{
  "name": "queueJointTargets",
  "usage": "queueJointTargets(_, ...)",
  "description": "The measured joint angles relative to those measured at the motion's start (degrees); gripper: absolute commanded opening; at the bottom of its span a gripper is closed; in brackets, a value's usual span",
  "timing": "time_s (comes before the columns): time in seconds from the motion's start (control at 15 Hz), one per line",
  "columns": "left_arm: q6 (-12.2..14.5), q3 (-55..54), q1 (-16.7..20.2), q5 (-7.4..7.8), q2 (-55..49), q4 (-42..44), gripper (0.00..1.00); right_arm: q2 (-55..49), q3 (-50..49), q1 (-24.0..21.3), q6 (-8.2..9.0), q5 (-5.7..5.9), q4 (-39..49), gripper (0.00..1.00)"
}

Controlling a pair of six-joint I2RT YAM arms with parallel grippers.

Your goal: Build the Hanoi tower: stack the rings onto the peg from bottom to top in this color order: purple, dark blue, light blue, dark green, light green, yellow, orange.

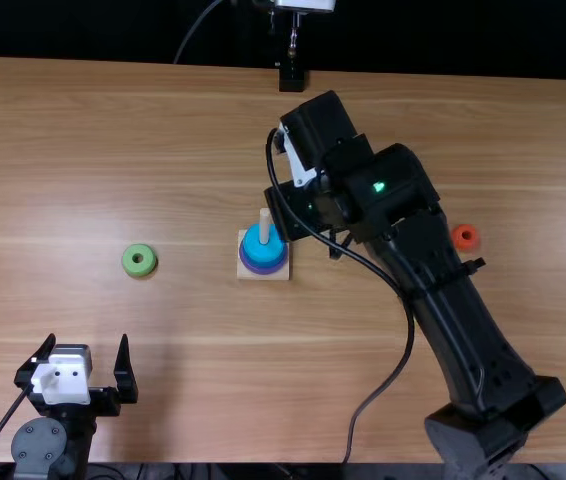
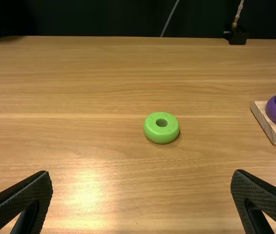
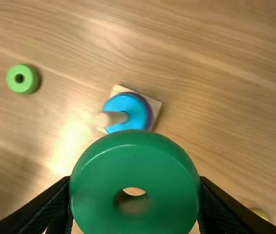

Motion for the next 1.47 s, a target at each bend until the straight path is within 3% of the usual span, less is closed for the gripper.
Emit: queueJointTargets(1.47, -0.04, 0.0, 0.0, -0.02, -0.02, -0.04, 1.0, 9.25, 6.67, 4.04, 0.09, 0.04, 0.66, 0.0)
